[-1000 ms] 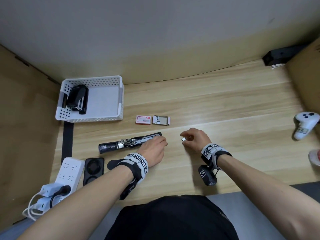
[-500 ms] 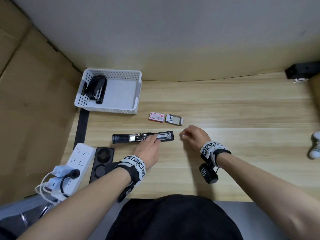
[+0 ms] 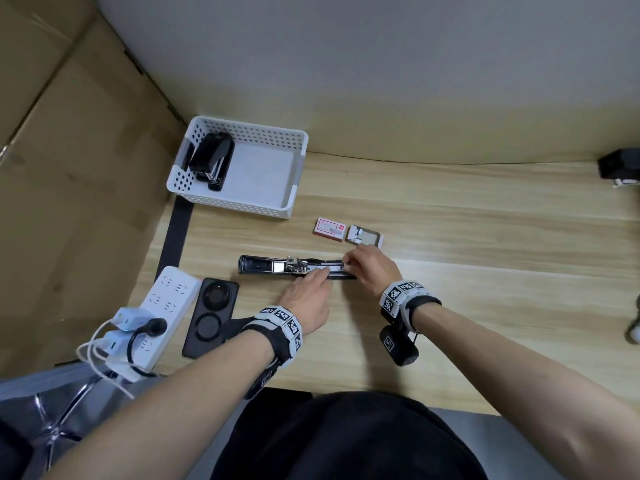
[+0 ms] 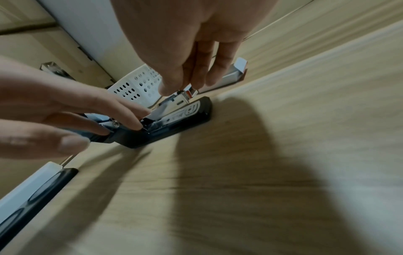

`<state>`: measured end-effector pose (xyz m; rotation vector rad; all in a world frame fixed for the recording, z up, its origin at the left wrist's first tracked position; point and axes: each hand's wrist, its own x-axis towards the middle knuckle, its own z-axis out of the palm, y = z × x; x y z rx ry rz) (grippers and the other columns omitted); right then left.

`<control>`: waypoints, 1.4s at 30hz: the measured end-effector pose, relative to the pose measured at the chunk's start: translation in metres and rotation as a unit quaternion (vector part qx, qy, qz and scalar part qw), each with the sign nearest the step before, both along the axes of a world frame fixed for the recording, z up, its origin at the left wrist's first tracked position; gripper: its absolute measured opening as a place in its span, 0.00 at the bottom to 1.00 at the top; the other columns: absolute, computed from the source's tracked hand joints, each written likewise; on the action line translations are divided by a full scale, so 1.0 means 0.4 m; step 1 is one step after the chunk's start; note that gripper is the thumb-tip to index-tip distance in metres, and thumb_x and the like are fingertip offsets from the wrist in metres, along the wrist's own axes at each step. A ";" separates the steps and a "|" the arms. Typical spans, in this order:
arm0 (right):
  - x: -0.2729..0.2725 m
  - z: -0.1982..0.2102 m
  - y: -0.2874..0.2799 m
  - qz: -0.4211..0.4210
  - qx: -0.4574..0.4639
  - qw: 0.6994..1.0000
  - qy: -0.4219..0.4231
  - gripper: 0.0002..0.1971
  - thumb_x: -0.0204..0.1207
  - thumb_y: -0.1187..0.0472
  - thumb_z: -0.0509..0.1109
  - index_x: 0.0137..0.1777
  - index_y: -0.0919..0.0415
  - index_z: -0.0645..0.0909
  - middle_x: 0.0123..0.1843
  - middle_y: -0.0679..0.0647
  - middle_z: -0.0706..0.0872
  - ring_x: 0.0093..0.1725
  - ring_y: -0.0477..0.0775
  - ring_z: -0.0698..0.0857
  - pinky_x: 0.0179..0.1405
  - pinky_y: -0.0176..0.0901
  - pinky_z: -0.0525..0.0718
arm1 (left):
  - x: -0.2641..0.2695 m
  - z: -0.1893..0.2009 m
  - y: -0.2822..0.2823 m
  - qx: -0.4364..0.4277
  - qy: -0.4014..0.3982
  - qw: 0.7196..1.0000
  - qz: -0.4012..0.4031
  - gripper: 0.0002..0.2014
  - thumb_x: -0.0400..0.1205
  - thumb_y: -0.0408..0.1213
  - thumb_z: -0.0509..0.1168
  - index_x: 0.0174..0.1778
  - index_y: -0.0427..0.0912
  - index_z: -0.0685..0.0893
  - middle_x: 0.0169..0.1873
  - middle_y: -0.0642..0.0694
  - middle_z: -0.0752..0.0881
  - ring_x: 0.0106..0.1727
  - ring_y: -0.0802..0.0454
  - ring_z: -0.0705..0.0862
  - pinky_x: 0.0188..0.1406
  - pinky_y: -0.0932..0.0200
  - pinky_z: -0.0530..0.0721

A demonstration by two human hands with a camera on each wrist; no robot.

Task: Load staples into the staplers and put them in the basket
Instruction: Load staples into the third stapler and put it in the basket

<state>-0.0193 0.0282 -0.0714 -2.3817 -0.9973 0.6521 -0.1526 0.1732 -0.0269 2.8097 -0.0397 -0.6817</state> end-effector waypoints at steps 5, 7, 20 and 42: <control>-0.008 -0.007 -0.001 -0.010 -0.001 1.000 -0.004 0.04 0.81 0.57 0.68 0.52 0.54 0.82 0.50 0.49 0.82 0.55 0.54 0.78 0.44 0.49 0.79 | 0.014 0.000 -0.001 -0.001 -0.013 1.000 0.006 0.21 0.79 0.37 0.59 0.68 0.36 0.76 0.75 0.41 0.70 0.76 0.44 0.68 0.71 0.47 0.73; -0.013 -0.008 0.000 -0.004 0.000 1.000 -0.010 0.04 0.81 0.57 0.68 0.52 0.54 0.82 0.50 0.49 0.82 0.54 0.54 0.79 0.43 0.46 0.77 | 0.016 0.000 0.001 0.000 -0.016 1.000 0.001 0.20 0.79 0.37 0.59 0.67 0.36 0.76 0.74 0.41 0.71 0.75 0.44 0.69 0.70 0.47 0.73; -0.024 -0.004 0.016 -0.026 0.009 0.999 -0.035 0.04 0.80 0.55 0.69 0.51 0.52 0.83 0.49 0.47 0.82 0.54 0.52 0.79 0.41 0.51 0.82 | 0.021 0.001 0.001 -0.008 -0.008 1.000 0.006 0.18 0.79 0.35 0.58 0.64 0.36 0.78 0.73 0.42 0.72 0.74 0.44 0.69 0.69 0.47 0.75; -0.022 -0.022 -0.018 -0.039 0.025 0.998 -0.047 0.09 0.77 0.52 0.72 0.55 0.51 0.85 0.46 0.45 0.81 0.53 0.51 0.80 0.38 0.47 0.81 | 0.025 0.007 -0.001 -0.008 0.014 1.000 0.008 0.20 0.81 0.36 0.58 0.70 0.36 0.75 0.80 0.41 0.66 0.78 0.45 0.65 0.72 0.48 0.72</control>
